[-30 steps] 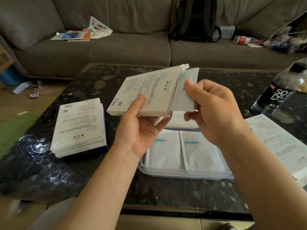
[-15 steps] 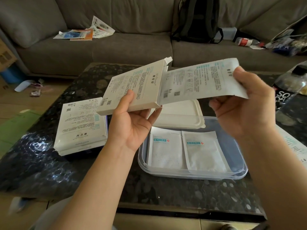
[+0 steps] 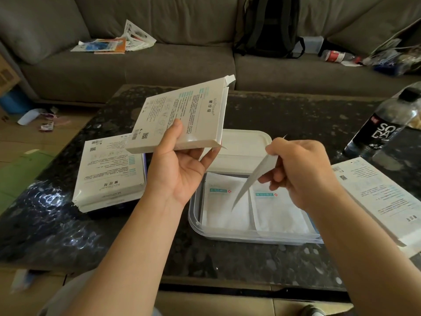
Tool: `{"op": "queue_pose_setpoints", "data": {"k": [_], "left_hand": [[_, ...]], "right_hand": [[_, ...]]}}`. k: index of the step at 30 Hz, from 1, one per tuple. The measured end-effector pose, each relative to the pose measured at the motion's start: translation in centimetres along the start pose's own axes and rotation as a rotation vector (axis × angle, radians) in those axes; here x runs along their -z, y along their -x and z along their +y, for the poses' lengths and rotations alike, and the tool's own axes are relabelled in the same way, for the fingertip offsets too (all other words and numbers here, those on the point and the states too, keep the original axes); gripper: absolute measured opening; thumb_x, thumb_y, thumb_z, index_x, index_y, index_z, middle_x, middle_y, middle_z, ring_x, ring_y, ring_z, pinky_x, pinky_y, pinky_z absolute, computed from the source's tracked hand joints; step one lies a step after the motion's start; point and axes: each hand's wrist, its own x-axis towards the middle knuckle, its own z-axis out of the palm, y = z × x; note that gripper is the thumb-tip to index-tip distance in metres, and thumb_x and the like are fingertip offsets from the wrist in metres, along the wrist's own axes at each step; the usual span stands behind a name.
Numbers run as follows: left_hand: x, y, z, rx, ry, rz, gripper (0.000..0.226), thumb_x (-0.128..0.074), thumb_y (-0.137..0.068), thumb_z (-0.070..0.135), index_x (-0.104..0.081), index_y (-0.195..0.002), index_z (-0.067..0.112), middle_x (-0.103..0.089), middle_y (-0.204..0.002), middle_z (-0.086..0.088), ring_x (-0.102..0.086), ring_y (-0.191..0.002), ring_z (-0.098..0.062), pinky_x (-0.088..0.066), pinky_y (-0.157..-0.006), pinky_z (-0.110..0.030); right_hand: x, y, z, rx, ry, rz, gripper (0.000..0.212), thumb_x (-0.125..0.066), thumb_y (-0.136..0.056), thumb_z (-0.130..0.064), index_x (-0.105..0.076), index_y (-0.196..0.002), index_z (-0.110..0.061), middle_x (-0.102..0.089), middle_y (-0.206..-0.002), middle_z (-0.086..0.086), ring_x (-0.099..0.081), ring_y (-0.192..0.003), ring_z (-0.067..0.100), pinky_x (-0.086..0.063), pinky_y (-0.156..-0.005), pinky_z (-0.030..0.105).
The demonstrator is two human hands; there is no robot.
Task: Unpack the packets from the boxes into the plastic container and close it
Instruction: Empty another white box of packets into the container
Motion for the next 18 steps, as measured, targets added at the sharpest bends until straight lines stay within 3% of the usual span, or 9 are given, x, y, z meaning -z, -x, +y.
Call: {"op": "queue_pose_setpoints", "data": {"k": [6,9,14,18], "left_hand": [[0.2,-0.2,0.1,-0.008,-0.006,0.001,0.052,-0.065,-0.097,0.026,-0.05,-0.146,0.023,-0.078,-0.107,-0.008,-0.077,-0.1,-0.025,-0.064,-0.072,-0.044],[0.2,-0.2,0.1,-0.011,-0.017,0.0,0.054,-0.066,-0.095,0.026,-0.049,-0.147,0.023,-0.078,-0.106,-0.008,-0.077,-0.099,-0.024,-0.064,-0.072,-0.044],[0.2,-0.1,0.1,-0.019,-0.026,0.005,0.052,-0.064,-0.098,0.027,-0.049,-0.147,0.025,-0.077,-0.107,-0.008,-0.077,-0.1,-0.024,-0.063,-0.072,-0.043],[0.3,-0.1,0.3,-0.017,-0.021,0.014,0.058,-0.067,-0.094,0.027,-0.048,-0.149,0.025,-0.075,-0.116,-0.01,-0.076,-0.103,-0.025,-0.063,-0.072,-0.044]], "right_hand": [[-0.9,0.6,0.1,-0.062,0.043,0.006,0.028,-0.06,-0.094,-0.014,-0.064,-0.073,0.003,-0.056,-0.043,0.009,-0.062,-0.041,0.022,-0.055,-0.049,0.032],[-1.5,1.2,0.2,-0.059,-0.025,-0.099,0.038,-0.057,-0.099,-0.02,-0.062,-0.067,-0.002,-0.062,-0.048,0.01,-0.065,-0.047,0.024,-0.054,-0.047,0.03],[-2.5,0.7,0.8,-0.058,-0.016,-0.284,0.036,-0.05,-0.104,-0.035,-0.073,-0.095,-0.01,-0.077,-0.079,0.01,-0.075,-0.069,0.025,-0.057,-0.061,0.033],[-2.6,-0.7,1.4,-0.071,0.033,-0.304,0.042,-0.047,-0.104,-0.042,-0.074,-0.095,-0.012,-0.078,-0.083,0.005,-0.076,-0.079,0.024,-0.062,-0.073,0.036]]}}
